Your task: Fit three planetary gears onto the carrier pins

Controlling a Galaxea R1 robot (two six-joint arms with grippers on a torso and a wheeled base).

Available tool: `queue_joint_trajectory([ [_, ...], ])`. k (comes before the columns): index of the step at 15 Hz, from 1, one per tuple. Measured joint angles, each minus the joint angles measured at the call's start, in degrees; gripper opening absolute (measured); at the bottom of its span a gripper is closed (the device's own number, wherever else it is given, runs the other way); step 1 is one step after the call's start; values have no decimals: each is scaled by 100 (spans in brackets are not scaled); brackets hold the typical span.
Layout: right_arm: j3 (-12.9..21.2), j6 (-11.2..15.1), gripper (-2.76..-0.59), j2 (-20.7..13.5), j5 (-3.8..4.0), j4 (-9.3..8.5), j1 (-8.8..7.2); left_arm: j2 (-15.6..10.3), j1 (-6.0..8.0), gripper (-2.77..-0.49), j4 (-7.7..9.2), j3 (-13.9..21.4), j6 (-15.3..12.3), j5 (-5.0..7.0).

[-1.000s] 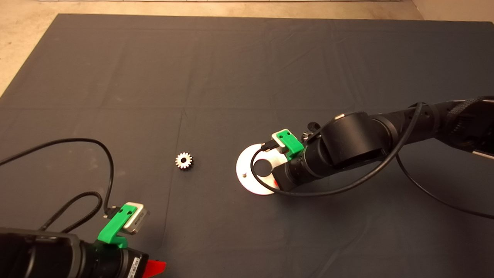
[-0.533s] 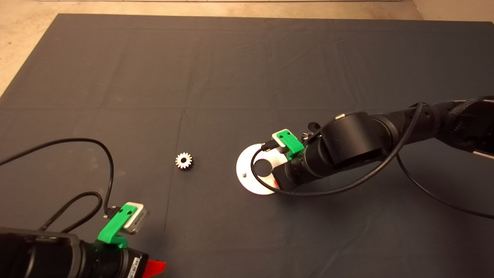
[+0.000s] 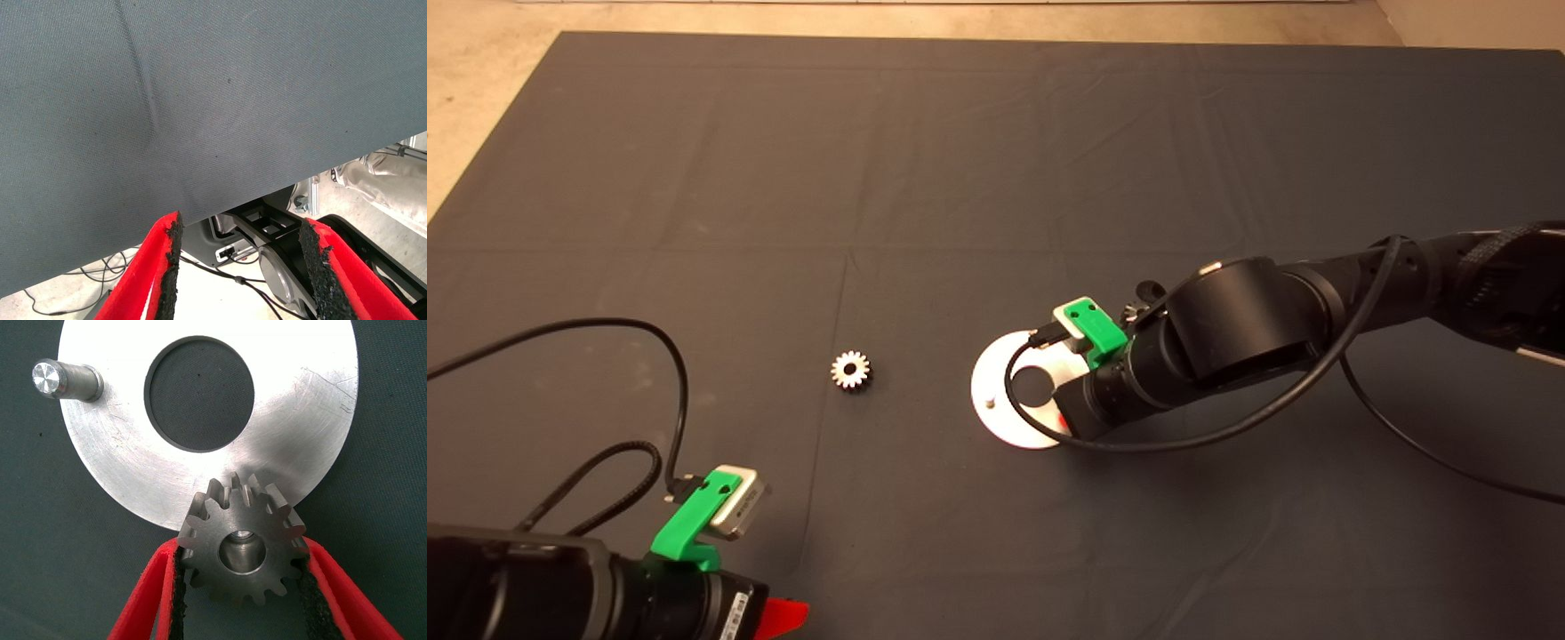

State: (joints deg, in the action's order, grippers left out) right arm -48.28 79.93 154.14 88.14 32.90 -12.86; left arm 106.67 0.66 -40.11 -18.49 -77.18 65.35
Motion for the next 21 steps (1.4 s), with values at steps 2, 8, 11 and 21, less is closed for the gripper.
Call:
queue_joint_trajectory([
  [2, 0, -20, -238, 0, 0, 0, 0, 0, 2, -208, 0, 0, -2, 0],
  [8, 1, -77, -228, 2, 0, 0, 0, 0, 63, -208, -2, 0, -10, -3],
  [11, 1, -105, -221, 5, -5, 2, -4, 0, 63, -208, -2, 0, -11, -3],
  [21, 12, -151, -207, -6, -24, 2, -20, 0, 65, -208, -2, 0, -18, -3],
])
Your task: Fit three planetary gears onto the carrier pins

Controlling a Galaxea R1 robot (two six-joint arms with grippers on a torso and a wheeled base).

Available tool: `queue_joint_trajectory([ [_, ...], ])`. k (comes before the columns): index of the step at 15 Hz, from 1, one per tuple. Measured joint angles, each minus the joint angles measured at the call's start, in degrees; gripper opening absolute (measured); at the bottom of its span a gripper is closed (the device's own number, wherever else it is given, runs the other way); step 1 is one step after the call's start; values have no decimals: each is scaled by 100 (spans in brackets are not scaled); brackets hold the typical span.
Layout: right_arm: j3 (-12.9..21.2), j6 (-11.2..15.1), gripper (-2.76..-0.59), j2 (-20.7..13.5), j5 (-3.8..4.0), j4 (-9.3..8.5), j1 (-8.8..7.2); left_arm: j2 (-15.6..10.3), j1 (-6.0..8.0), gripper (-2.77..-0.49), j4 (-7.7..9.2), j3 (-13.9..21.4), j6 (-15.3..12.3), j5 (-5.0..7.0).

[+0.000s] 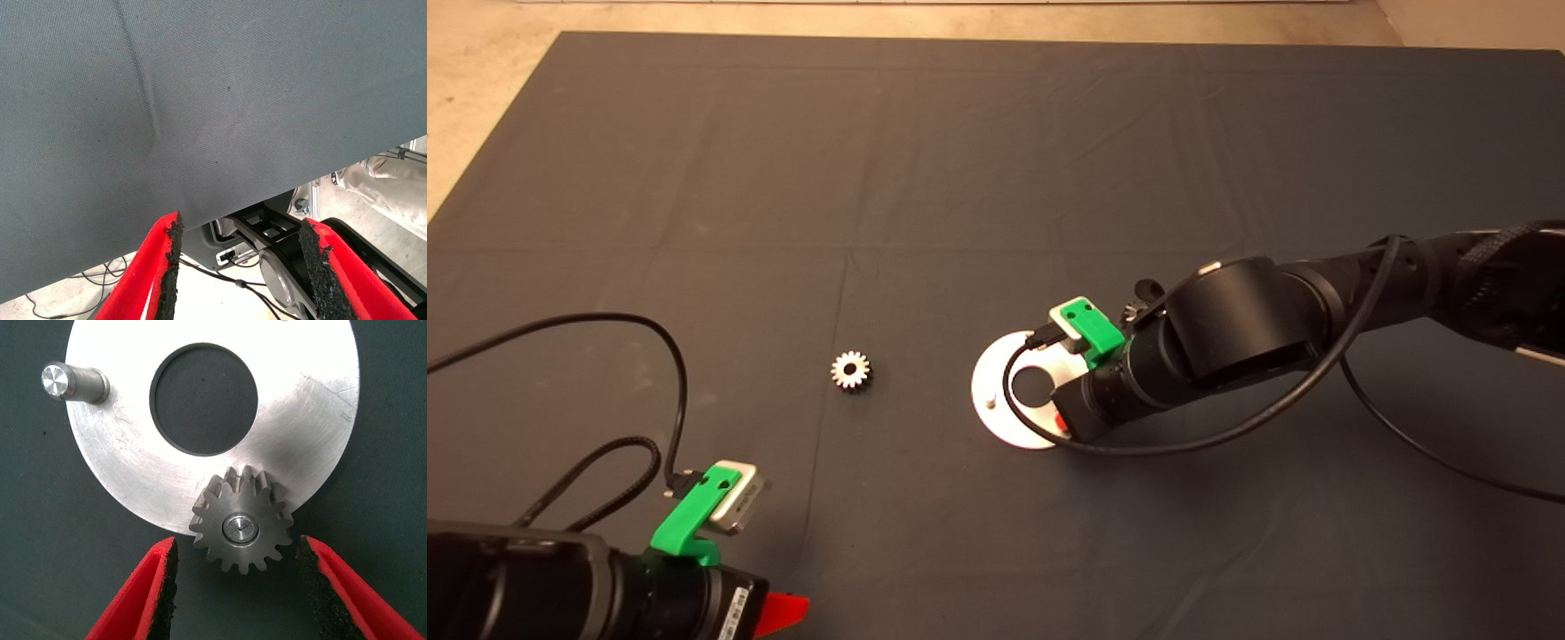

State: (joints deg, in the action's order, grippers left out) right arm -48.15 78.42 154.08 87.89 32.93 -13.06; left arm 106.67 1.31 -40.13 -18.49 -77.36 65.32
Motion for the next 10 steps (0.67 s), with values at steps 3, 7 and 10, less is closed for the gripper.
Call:
queue_joint_trajectory([
  [3, 2, 0, -191, -44, -2, 1, -98, 2, -1, -208, 0, 0, 0, 0],
  [7, 11, 2, -173, -397, -18, 1, -369, 2, -2, -208, 0, 0, 0, 0],
  [10, 11, -32, -173, -804, -18, 1, -413, 2, 0, -208, 0, 0, 0, -2],
])
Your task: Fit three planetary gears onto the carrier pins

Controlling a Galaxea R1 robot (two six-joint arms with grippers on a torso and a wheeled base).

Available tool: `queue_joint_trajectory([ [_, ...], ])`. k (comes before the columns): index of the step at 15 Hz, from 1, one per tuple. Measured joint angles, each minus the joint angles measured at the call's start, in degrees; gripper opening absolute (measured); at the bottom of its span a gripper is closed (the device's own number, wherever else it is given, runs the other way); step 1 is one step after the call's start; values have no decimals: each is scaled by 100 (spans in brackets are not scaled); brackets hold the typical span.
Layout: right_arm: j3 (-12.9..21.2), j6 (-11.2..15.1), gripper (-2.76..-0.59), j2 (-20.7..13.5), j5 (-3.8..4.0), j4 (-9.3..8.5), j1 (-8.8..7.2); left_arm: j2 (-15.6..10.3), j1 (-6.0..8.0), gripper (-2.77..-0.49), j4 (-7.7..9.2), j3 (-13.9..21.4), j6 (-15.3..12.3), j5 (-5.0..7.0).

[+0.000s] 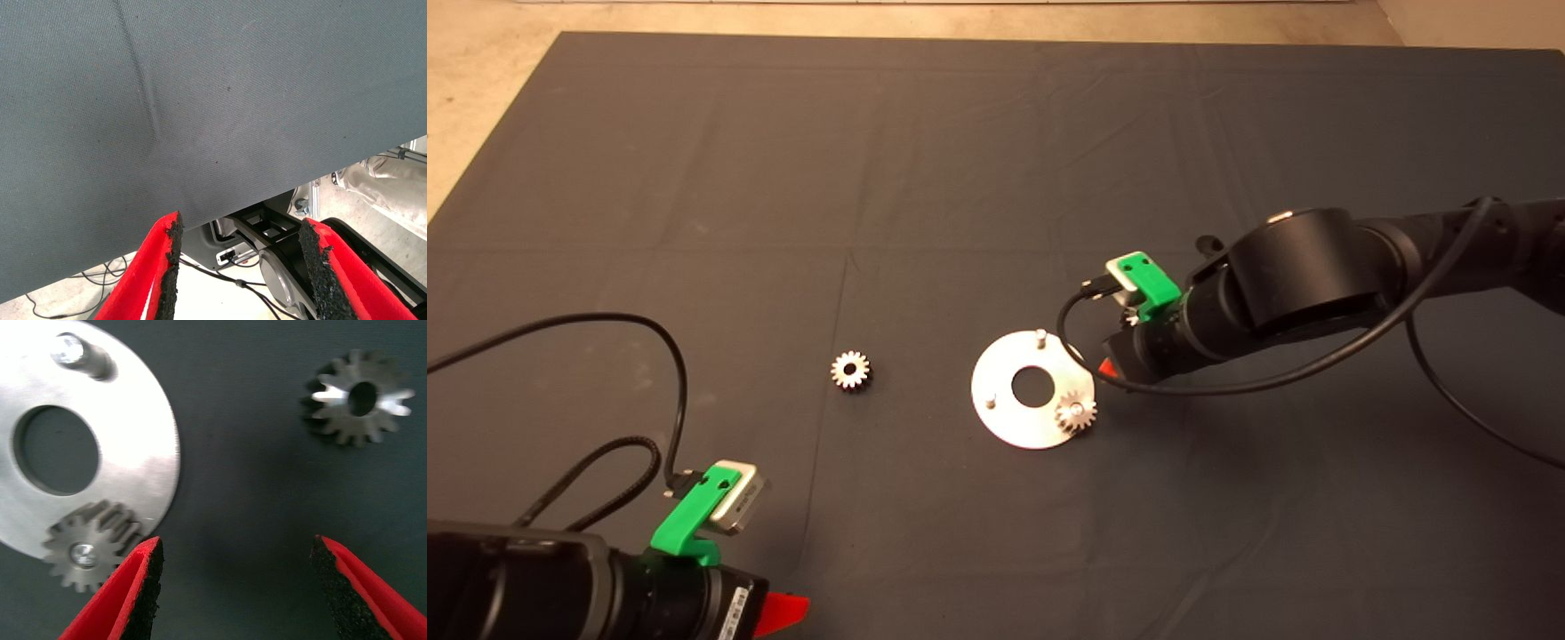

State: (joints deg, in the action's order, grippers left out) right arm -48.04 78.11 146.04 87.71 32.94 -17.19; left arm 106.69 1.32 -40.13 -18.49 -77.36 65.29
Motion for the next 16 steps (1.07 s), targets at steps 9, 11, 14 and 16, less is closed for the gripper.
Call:
queue_joint_trajectory([
  [9, -643, -412, -155, -384, 13, 0, -45, 0, -2, -208, 0, 0, -1, 0],
  [11, -785, -485, -147, -384, 11, 0, -44, 9, 0, -208, 0, 0, 0, 0],
  [14, -914, -549, -147, -384, 13, 0, -44, 12, 0, -208, 0, 0, -1, 0],
  [16, -940, -569, -147, -384, 11, 0, -44, 15, 0, -208, 0, 0, -1, 2],
])
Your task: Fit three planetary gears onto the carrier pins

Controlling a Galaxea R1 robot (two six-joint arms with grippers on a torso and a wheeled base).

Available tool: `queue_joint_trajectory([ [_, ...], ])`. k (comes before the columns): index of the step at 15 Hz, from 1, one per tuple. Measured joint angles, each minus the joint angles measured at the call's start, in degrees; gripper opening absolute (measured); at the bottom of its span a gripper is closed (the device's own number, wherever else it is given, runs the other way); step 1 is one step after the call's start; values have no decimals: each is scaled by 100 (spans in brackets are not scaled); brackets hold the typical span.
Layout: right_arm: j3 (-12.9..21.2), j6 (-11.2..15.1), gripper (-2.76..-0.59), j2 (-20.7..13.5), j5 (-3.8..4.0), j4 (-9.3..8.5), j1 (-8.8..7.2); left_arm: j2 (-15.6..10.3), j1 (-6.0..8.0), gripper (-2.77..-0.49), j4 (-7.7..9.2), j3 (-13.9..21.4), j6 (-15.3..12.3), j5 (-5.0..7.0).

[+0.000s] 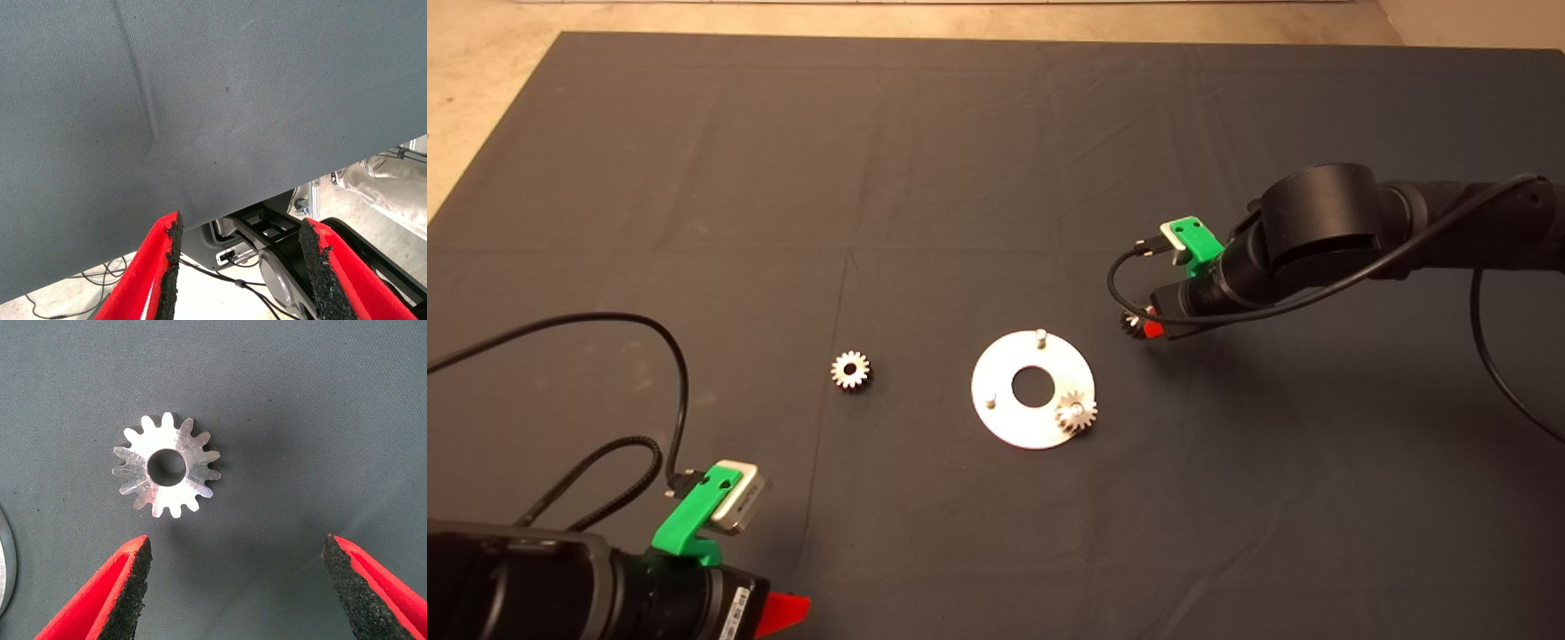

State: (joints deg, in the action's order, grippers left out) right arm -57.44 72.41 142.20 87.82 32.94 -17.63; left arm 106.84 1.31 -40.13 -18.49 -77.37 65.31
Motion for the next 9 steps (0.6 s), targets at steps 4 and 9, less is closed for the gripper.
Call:
queue_joint_trajectory([
  [4, -29, -17, -147, 55, -254, 0, 2, 2, 0, -208, 0, 0, 0, -2],
  [9, -38, -17, -147, 127, -695, -1, 43, 0, 0, -208, 0, 0, 1, -7],
])
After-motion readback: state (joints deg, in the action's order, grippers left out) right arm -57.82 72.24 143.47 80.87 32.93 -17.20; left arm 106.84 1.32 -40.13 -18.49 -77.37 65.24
